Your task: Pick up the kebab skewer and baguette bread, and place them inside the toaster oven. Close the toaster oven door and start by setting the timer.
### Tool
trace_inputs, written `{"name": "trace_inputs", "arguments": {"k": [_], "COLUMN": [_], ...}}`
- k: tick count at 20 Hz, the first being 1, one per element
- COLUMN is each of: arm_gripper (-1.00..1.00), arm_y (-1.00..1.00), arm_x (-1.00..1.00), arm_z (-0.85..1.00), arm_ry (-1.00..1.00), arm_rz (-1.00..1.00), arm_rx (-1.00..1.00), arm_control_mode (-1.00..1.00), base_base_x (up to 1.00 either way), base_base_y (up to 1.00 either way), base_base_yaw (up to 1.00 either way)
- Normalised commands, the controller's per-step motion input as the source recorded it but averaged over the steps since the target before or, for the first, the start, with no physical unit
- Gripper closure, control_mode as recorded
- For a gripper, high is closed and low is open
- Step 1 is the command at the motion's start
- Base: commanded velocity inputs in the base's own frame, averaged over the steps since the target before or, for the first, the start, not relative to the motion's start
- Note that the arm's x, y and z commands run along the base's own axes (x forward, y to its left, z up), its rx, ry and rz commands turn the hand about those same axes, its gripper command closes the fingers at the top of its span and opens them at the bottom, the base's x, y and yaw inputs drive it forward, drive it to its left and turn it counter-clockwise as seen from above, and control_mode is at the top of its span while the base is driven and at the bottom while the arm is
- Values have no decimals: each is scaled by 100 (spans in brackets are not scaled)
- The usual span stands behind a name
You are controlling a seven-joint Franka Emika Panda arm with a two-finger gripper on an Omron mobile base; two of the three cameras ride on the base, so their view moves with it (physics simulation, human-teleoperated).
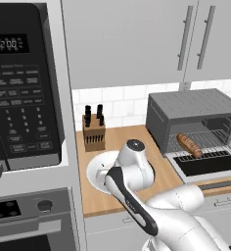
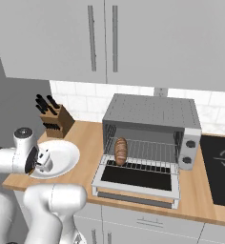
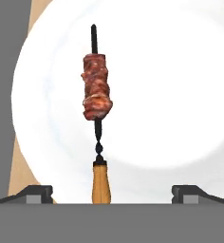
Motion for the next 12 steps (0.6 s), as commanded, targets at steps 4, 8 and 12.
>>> {"name": "trace_inputs", "arguments": {"k": [4, 8, 12], "arm_gripper": [-100, -100, -100], "arm_y": [4, 22, 1], "arm_x": [9, 0, 0], "arm_z": [-23, -9, -25], "arm_ry": [4, 6, 4], "arm_rz": [0, 0, 0], "arm_rx": [0, 0, 0], "arm_control_mode": [-100, -100, -100], "base_base_x": [0, 0, 0], "base_base_y": [0, 0, 0], "base_base_yaw": [0, 0, 0]}}
